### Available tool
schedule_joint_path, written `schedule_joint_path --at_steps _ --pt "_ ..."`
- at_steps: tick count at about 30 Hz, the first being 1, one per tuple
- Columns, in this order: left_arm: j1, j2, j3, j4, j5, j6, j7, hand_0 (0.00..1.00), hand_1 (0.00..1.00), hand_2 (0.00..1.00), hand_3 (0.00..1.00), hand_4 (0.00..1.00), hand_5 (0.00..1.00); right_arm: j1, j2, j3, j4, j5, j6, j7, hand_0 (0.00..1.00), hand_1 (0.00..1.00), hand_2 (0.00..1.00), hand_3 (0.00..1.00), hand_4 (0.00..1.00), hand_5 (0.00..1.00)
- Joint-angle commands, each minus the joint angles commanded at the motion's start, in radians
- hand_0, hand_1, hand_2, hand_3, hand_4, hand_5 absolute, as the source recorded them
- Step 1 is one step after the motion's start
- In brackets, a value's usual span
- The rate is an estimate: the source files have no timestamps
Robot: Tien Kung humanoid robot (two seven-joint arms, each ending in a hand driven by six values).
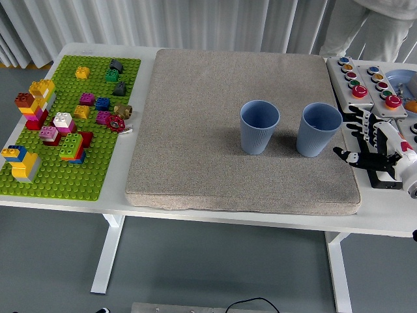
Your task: Pick cup pour cup place
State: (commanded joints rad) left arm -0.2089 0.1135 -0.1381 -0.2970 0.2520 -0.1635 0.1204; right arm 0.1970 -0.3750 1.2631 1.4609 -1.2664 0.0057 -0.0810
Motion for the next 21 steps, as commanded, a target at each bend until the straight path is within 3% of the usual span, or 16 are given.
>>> schedule_joint_path --at_steps 21 --pt "0.001 -0.003 -0.009 -0.003 0.012 -0.001 0.006 0.772 0.821 0.84 0.762 0.498 0.998 0.053 0.025 -0.042 -0.062 0.039 -0.008 0.019 0.892 0.866 0.901 0.956 0.816 0.223"
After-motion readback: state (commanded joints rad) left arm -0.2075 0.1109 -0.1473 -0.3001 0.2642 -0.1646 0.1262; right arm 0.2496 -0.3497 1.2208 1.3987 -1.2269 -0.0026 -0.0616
